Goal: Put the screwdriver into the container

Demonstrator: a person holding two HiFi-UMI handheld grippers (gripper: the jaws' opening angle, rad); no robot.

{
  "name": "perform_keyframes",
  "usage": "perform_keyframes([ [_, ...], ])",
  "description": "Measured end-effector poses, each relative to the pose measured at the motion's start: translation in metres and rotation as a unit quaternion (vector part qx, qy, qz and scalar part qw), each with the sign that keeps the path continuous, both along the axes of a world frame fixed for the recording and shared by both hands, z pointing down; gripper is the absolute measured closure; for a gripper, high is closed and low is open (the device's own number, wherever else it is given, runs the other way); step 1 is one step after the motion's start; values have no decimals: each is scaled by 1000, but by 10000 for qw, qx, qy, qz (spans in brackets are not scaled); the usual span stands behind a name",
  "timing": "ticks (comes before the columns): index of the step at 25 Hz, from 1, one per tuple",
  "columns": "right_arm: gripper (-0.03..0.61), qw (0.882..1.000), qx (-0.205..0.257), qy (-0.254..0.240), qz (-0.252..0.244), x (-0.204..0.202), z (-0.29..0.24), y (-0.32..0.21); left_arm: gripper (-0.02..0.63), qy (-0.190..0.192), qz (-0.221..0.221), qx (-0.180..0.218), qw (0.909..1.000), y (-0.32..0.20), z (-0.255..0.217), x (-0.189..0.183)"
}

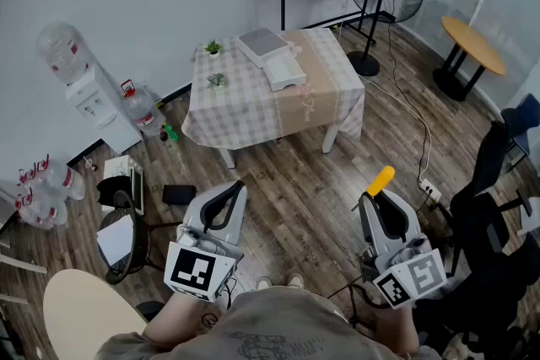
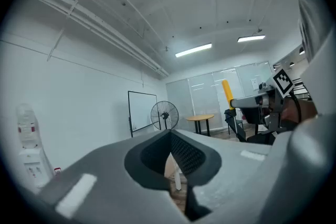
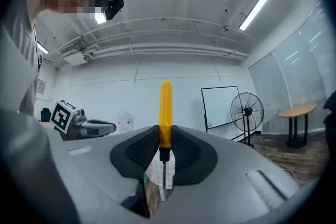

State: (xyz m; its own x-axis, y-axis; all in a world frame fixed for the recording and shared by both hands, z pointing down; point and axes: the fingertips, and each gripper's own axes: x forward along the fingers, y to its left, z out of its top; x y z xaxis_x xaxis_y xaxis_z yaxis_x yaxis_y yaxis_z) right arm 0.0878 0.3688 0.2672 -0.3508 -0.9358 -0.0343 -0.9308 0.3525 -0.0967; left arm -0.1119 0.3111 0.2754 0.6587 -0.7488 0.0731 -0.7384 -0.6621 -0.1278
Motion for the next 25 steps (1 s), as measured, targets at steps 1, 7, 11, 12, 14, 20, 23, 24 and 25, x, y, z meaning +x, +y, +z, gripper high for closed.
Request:
perform_keyframes([
  [1, 480, 10000, -8, -23, -23, 1, 0, -1, 612, -1, -7, 0, 10000, -1, 0, 1],
  [7, 480, 9998, -87, -135, -92, 13, 7, -2, 612, -51, -22, -8, 10000, -1, 3, 16],
  [11, 480, 9997, -144, -115, -127, 28, 14, 2, 612, -95, -20, -25, 10000, 3, 7, 33],
  [12, 480, 9997, -162, -108, -146, 31, 16, 3, 612, -97, -20, -33, 9999, 3, 8, 37],
  [14, 480, 9996, -197, -97, -192, 36, 20, 3, 612, -93, -18, -65, 9999, 5, 11, 46],
  [20, 480, 9987, -373, -57, -331, 47, 34, -1, 612, -104, 10, -179, 9998, 7, 22, 68],
  [23, 480, 9983, -452, -51, -353, 51, 41, -10, 612, -115, -43, -185, 9998, -1, 24, 70],
  [24, 480, 9983, -473, -56, -346, 53, 43, -14, 612, -116, -67, -192, 9997, -5, 25, 70],
  [25, 480, 9982, -493, -63, -336, 54, 44, -19, 612, -120, -84, -200, 9997, -9, 26, 69],
])
